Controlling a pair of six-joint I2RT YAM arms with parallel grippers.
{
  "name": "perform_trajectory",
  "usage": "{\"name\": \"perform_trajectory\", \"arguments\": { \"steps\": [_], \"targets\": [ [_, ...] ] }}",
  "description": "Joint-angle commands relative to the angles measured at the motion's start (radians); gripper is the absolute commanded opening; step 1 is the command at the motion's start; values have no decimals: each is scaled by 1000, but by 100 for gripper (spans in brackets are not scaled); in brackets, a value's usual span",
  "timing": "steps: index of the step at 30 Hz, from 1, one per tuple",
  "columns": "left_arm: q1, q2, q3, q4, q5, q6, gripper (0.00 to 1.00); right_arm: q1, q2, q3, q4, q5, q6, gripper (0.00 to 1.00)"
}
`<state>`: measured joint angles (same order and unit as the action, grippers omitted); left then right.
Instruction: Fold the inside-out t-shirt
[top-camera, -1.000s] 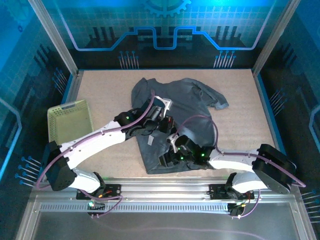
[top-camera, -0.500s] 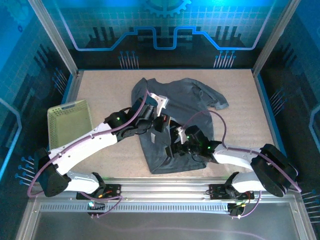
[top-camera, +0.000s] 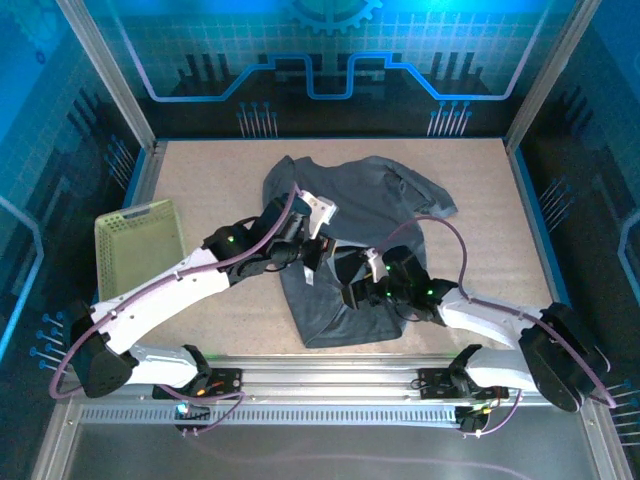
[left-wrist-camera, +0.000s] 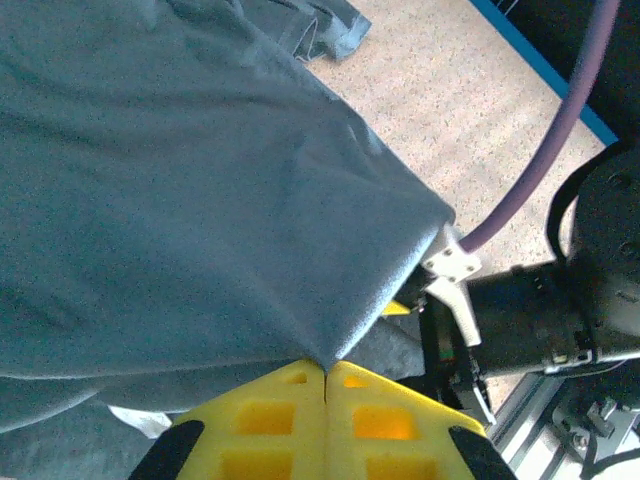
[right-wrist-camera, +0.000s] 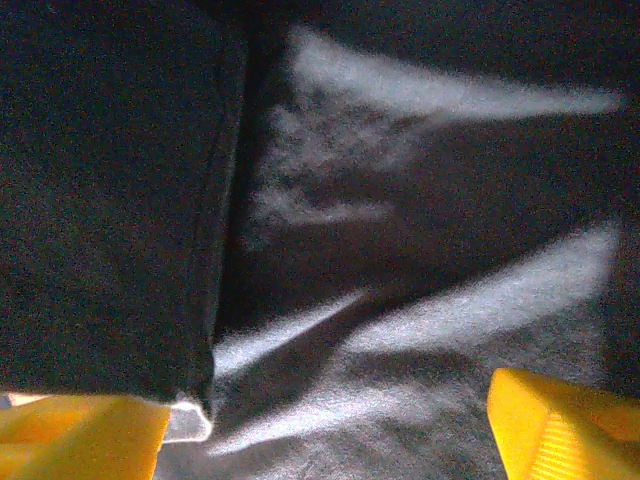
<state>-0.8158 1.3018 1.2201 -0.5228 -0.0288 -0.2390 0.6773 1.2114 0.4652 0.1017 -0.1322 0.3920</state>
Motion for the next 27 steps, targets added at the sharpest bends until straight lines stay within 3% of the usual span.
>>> {"name": "perform_trajectory", "arguments": {
  "steps": [1, 5, 10, 14, 19, 23, 27],
  "targets": [
    [8, -15, -5, -36, 4, 68, 0, -27, -21, 0, -27, -6, -26, 85],
    [8, -18, -13, -23, 33, 76, 0, -61, -18, 1, -7, -55, -14, 85],
    [1, -9, -15, 3, 194, 86, 0, -73, 26, 27, 23, -25, 20, 84],
    [-2, -14, -10, -42, 124, 131, 0, -136, -3, 10, 79, -150, 37, 84],
    [19, -39, -41, -39, 71, 146, 0, -169, -76, 1, 1, -153, 7, 86],
    [13, -12, -19, -3, 198, 116, 0, -172, -52, 18, -20, -72, 38, 85],
    [-27, 48, 51, 41, 209, 37, 0, -53, -21, 58, -25, 128, 40, 85]
  ]
}}
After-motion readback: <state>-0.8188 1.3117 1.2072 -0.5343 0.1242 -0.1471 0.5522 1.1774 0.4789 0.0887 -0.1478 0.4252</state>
